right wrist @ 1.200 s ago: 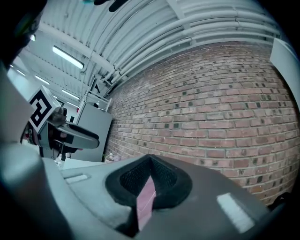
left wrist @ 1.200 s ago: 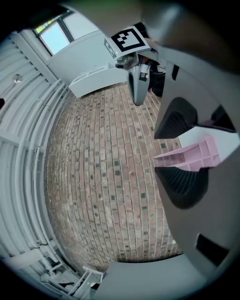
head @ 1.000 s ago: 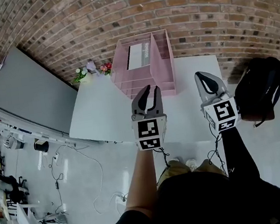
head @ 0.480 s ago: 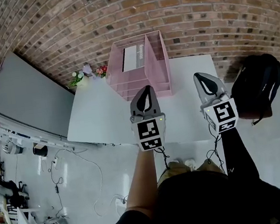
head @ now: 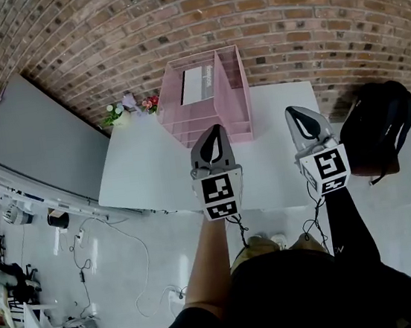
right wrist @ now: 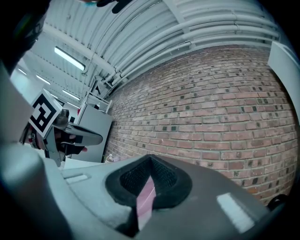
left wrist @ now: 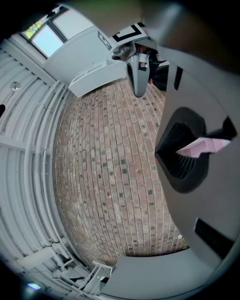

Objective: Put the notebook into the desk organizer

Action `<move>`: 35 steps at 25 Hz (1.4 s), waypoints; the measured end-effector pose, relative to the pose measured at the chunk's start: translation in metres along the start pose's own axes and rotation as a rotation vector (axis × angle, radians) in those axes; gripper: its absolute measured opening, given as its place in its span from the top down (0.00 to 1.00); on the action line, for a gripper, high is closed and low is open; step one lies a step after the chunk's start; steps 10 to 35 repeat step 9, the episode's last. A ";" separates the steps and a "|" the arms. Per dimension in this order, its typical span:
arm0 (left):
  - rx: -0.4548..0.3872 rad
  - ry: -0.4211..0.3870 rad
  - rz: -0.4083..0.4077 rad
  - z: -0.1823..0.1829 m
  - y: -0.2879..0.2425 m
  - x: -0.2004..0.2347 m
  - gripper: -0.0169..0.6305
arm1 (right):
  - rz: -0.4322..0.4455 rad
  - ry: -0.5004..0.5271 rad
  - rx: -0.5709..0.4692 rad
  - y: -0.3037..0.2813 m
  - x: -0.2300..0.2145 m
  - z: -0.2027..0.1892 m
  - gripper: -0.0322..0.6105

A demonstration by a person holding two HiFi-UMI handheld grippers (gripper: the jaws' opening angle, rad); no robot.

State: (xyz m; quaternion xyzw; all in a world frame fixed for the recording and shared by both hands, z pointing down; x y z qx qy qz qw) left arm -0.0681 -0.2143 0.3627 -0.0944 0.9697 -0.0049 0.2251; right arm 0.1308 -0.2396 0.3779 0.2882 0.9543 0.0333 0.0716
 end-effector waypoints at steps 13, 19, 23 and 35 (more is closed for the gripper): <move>0.000 -0.005 -0.002 -0.002 -0.004 0.005 0.96 | 0.004 0.001 0.001 -0.004 -0.001 0.000 0.95; 0.000 -0.005 -0.002 -0.002 -0.004 0.005 0.96 | 0.004 0.001 0.001 -0.004 -0.001 0.000 0.95; 0.000 -0.005 -0.002 -0.002 -0.004 0.005 0.96 | 0.004 0.001 0.001 -0.004 -0.001 0.000 0.95; 0.000 -0.005 -0.002 -0.002 -0.004 0.005 0.96 | 0.004 0.001 0.001 -0.004 -0.001 0.000 0.95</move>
Point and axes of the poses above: the fingertips, and each gripper's own axes: y backward along the fingers, x to its left, z out of its top, the point moved 5 cm from there along y, backward along the fingers, and after that the axes turned 15 degrees about -y, right-handed, at the moved point
